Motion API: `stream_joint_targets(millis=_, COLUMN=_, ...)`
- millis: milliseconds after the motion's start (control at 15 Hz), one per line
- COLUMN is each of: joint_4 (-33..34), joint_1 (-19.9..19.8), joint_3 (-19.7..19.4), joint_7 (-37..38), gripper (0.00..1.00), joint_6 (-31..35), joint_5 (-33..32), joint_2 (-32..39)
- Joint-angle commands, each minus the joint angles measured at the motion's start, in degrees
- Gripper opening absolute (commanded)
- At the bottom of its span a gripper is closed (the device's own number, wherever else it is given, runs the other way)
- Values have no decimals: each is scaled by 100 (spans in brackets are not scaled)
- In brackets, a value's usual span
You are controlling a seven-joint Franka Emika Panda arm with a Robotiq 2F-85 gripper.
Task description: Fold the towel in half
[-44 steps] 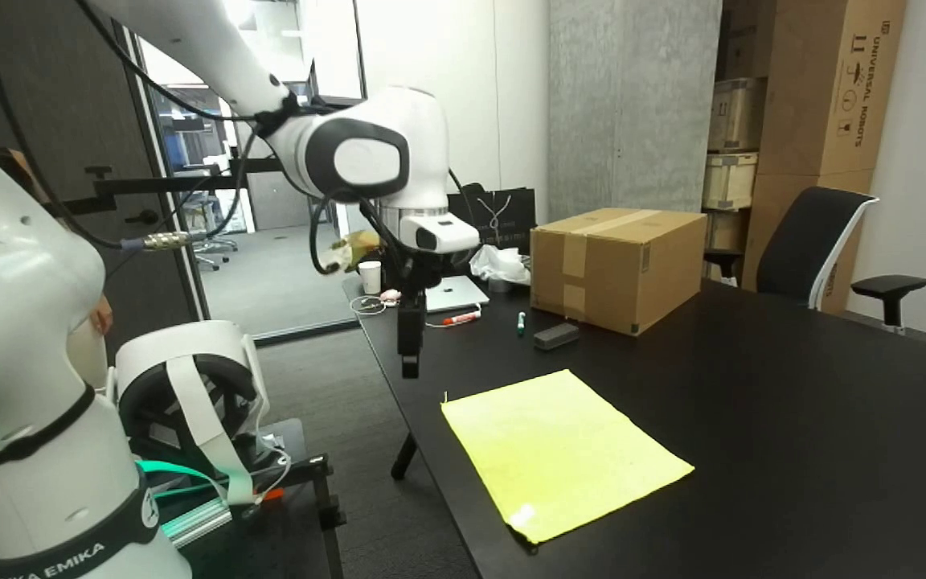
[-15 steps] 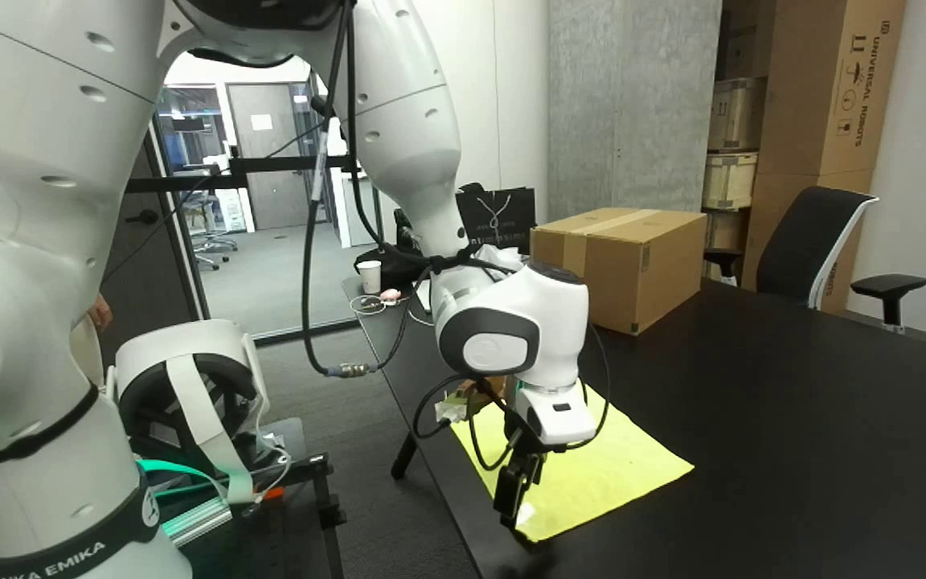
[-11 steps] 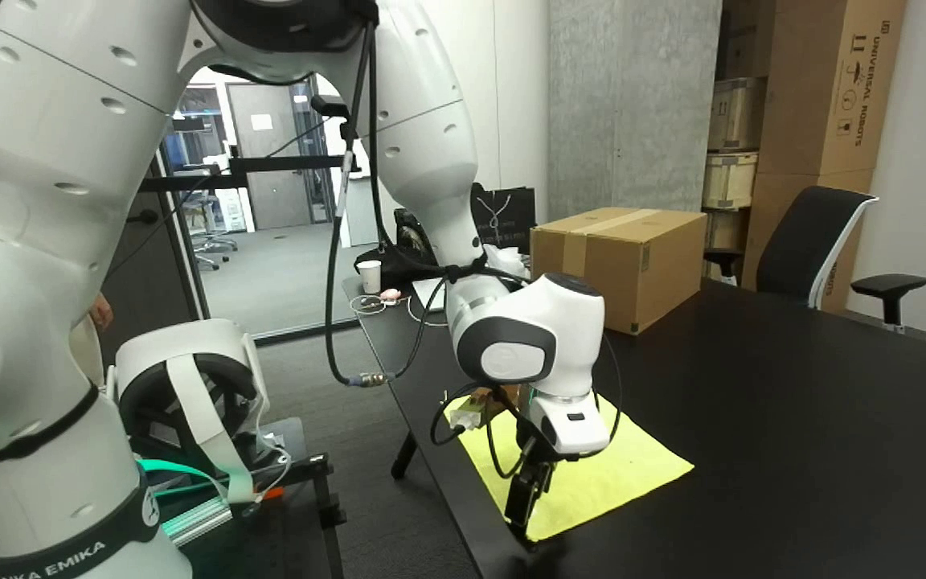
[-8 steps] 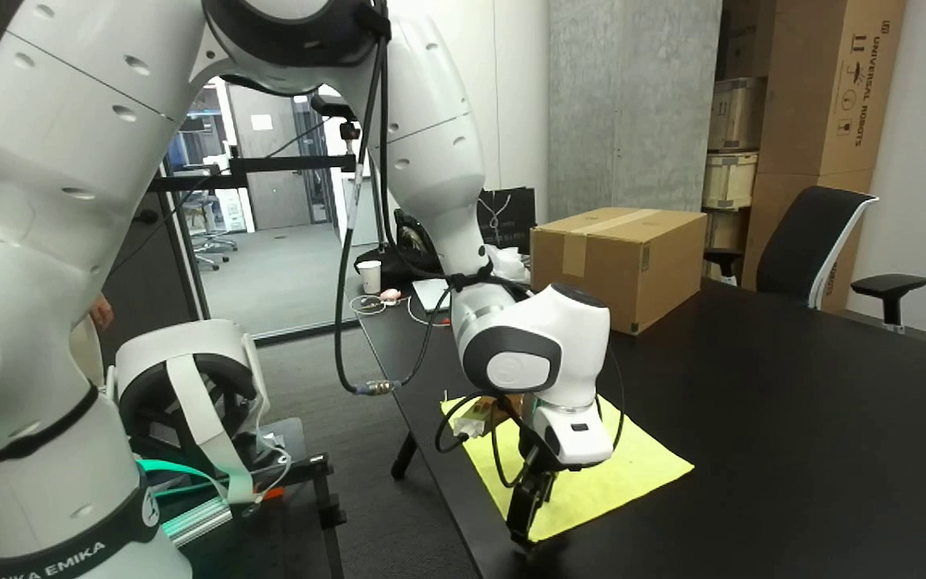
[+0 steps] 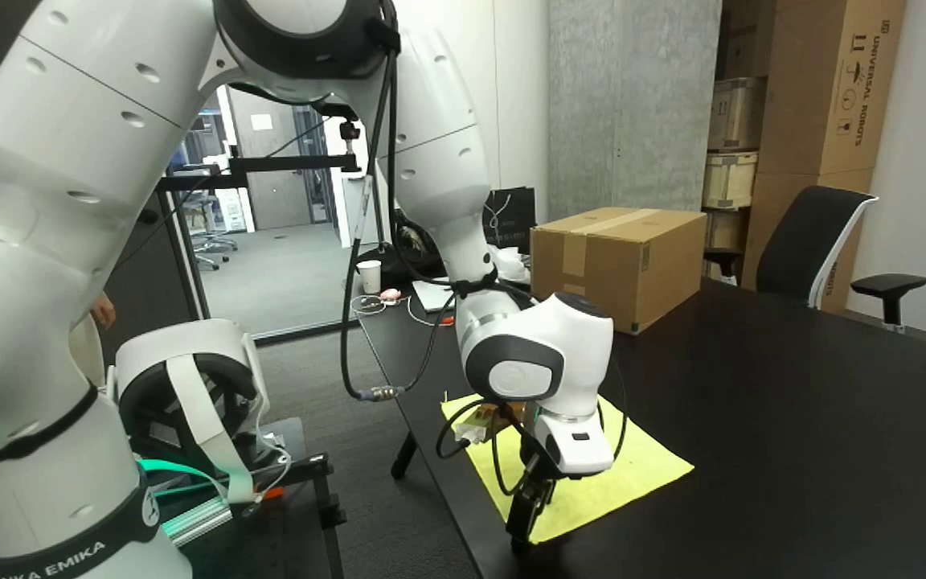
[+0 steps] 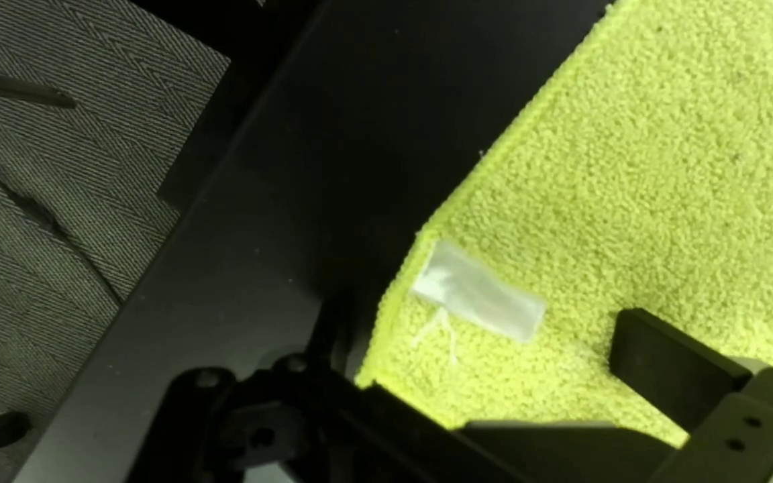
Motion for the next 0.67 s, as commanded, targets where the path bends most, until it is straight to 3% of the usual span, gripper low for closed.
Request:
stream_joint_targets(millis=0, joint_4=11, joint_1=-72, joint_3=111, joint_7=-93, gripper=100, joint_6=28, joint_5=185, joint_2=57)
stream_joint_targets(millis=67, joint_4=-7, joint_1=-66, joint_3=112, joint_7=-87, gripper=96, joint_6=42, joint_5=191, joint_2=39)
stream_joint_targets(millis=200, joint_4=-62, joint_1=-91, joint_3=147, joint_7=-117, gripper=75, joint_6=56, joint_5=224, joint_2=-29)
stream_joint_targets(millis=400, joint_4=-122, joint_1=-102, joint_3=176, joint_7=-122, gripper=55, joint_6=77, joint_5=269, joint_2=-114)
stream_joint_targets(millis=600, joint_4=-204, joint_1=-101, joint_3=221, joint_7=-124, gripper=43, joint_6=123, joint_5=341, joint_2=-227)
